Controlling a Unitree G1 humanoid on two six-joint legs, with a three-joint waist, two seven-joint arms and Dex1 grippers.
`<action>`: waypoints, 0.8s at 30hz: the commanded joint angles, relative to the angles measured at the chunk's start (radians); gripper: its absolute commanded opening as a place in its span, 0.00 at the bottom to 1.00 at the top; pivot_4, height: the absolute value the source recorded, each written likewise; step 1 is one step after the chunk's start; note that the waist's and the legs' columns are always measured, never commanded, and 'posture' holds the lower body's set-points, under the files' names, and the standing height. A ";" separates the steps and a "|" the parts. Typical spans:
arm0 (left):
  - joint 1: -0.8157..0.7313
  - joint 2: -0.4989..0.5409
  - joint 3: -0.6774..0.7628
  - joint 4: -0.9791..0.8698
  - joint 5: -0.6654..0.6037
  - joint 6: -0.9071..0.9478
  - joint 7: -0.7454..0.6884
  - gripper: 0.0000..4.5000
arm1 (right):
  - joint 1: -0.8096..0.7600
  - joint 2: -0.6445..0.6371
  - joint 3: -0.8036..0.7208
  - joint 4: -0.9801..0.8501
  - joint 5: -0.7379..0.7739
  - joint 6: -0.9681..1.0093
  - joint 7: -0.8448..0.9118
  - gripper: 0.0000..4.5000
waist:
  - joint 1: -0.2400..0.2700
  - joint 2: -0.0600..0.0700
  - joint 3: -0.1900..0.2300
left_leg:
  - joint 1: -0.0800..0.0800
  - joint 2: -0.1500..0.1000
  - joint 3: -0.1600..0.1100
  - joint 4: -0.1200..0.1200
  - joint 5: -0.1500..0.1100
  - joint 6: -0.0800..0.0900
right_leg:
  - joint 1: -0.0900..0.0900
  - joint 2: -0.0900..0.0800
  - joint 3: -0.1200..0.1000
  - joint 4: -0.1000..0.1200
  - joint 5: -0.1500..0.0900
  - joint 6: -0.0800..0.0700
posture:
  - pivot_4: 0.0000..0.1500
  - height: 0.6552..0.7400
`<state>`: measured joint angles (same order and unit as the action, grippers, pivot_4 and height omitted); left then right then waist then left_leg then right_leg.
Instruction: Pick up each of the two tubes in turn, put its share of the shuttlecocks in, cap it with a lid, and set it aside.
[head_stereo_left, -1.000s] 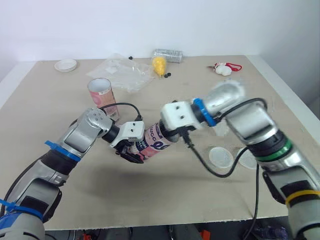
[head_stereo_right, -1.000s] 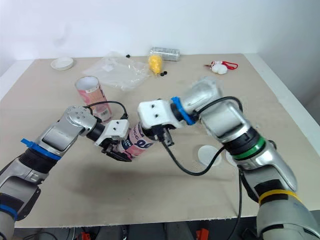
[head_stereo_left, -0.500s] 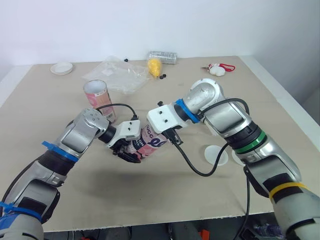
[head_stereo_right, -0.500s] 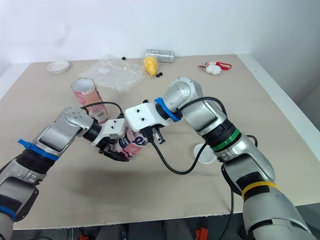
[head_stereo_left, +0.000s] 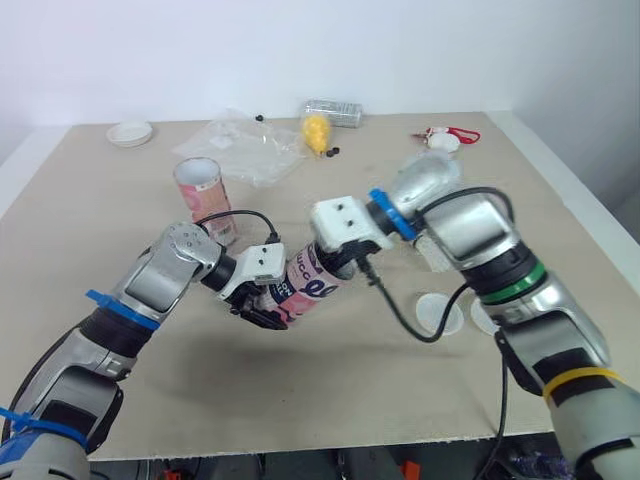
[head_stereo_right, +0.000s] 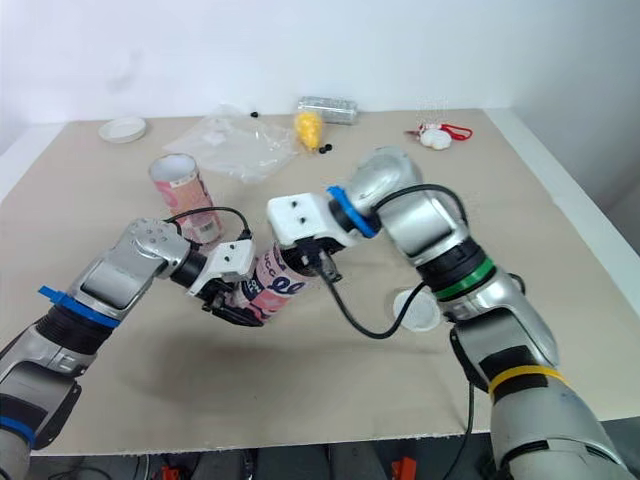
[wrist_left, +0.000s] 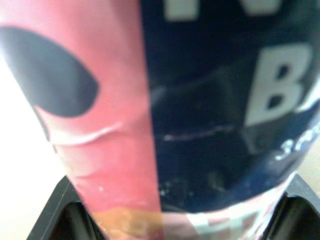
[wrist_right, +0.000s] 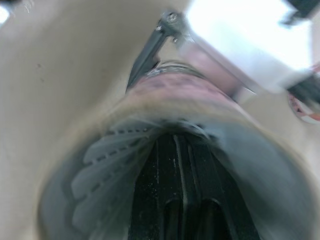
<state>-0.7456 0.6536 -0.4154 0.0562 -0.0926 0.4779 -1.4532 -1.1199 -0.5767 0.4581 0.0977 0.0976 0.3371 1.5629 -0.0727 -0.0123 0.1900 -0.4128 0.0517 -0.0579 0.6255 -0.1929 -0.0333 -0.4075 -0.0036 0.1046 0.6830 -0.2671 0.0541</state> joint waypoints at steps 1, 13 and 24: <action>0.015 0.007 -0.006 -0.021 -0.004 -0.001 -0.003 0.68 | -0.012 -0.042 -0.047 -0.077 0.063 0.041 0.051 0.01 | 0.000 0.000 0.000 | 0.000 0.000 0.000 0.000 0.000 0.000 | 0.000 0.000 0.000 0.000 0.000 0.000 | 1.00 1.00; 0.007 0.007 -0.008 -0.024 -0.009 0.009 0.001 0.68 | -0.004 -0.025 0.038 -0.083 0.003 -0.005 0.015 0.01 | -0.001 0.000 0.000 | 0.000 0.000 0.000 0.000 0.000 0.000 | 0.000 0.000 0.000 0.000 -0.001 0.001 | 1.00 1.00; 0.006 -0.004 -0.008 -0.042 -0.018 0.031 0.007 0.68 | -0.042 0.141 0.163 0.066 -0.152 -0.121 -0.036 0.01 | -0.006 -0.001 -0.001 | 0.004 0.000 0.000 0.000 0.000 0.000 | 0.002 0.001 0.000 0.000 0.000 0.000 | 1.00 1.00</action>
<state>-0.7386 0.6662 -0.4104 0.0497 -0.0978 0.5109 -1.4441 -1.1588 -0.4745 0.5811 0.1491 -0.0271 0.2328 1.5367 -0.0790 -0.0130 0.1895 -0.4082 0.0522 -0.0578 0.6250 -0.1933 -0.0332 -0.4054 -0.0027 0.1045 0.6839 -0.2673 0.0539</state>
